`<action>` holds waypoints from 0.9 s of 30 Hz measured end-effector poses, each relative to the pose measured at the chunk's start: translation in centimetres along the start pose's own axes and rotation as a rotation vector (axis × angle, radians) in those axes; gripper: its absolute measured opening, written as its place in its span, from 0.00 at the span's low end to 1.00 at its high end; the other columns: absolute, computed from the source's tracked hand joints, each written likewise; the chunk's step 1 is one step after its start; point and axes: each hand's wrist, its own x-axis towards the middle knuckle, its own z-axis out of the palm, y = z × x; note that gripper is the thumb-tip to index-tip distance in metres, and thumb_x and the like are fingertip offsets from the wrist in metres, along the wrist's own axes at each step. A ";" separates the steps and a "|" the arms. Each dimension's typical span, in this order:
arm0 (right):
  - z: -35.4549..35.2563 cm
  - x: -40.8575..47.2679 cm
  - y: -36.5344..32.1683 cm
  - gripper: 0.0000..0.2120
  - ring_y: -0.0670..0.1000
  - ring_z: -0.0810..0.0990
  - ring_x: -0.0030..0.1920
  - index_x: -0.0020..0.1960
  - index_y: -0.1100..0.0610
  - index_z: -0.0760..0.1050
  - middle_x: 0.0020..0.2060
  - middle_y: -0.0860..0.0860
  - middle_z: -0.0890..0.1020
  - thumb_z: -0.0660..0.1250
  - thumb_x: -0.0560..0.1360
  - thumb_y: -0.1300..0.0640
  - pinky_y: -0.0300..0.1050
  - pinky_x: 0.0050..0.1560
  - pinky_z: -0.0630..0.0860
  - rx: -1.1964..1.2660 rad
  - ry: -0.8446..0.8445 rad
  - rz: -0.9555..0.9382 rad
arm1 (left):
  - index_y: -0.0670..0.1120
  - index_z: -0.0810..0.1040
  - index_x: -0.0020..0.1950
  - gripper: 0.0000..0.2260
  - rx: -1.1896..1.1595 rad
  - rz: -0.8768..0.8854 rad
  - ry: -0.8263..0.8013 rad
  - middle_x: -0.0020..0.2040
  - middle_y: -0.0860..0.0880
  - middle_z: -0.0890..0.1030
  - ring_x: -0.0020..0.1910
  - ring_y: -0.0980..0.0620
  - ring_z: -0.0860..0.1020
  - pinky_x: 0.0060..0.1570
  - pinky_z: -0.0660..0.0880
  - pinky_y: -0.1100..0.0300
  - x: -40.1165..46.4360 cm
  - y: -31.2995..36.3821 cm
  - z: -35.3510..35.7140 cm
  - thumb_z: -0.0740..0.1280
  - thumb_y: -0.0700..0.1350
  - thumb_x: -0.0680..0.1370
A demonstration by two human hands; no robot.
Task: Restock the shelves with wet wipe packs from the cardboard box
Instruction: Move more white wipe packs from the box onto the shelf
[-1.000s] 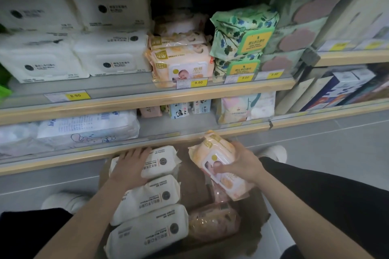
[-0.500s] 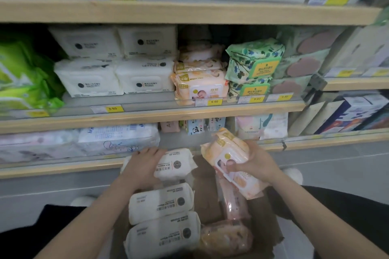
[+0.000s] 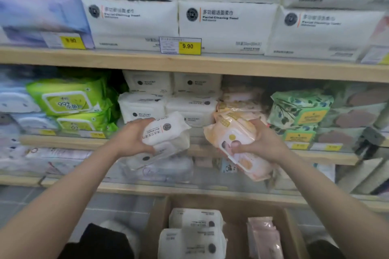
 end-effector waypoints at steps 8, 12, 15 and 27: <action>0.7 3.4 -3.8 0.38 0.49 0.78 0.49 0.59 0.44 0.66 0.49 0.43 0.78 0.79 0.55 0.40 0.50 0.51 0.77 0.019 -0.007 -0.029 | 0.54 0.71 0.66 0.42 -0.052 0.058 0.009 0.58 0.51 0.78 0.56 0.50 0.75 0.55 0.72 0.57 5.0 -2.2 -3.9 0.74 0.60 0.52; 1.0 3.9 -4.7 0.40 0.50 0.78 0.51 0.61 0.43 0.66 0.50 0.43 0.78 0.79 0.54 0.39 0.51 0.52 0.76 -0.070 0.022 -0.059 | 0.53 0.70 0.67 0.41 0.109 0.146 0.040 0.58 0.49 0.78 0.59 0.45 0.74 0.56 0.70 0.54 7.7 -3.0 -4.7 0.77 0.55 0.56; 1.3 4.5 -5.0 0.43 0.51 0.77 0.52 0.64 0.43 0.64 0.52 0.44 0.78 0.77 0.53 0.35 0.52 0.53 0.76 -0.191 0.058 -0.092 | 0.52 0.66 0.72 0.42 0.310 0.120 0.053 0.63 0.48 0.75 0.63 0.45 0.72 0.59 0.68 0.51 9.5 -4.4 -4.9 0.79 0.51 0.60; 2.7 5.6 -5.2 0.44 0.50 0.77 0.52 0.65 0.45 0.65 0.53 0.45 0.78 0.78 0.54 0.37 0.51 0.52 0.76 -0.176 0.064 -0.073 | 0.63 0.52 0.74 0.38 0.226 -0.101 -0.080 0.77 0.50 0.56 0.75 0.45 0.55 0.69 0.56 0.39 9.5 -9.2 -0.4 0.71 0.50 0.71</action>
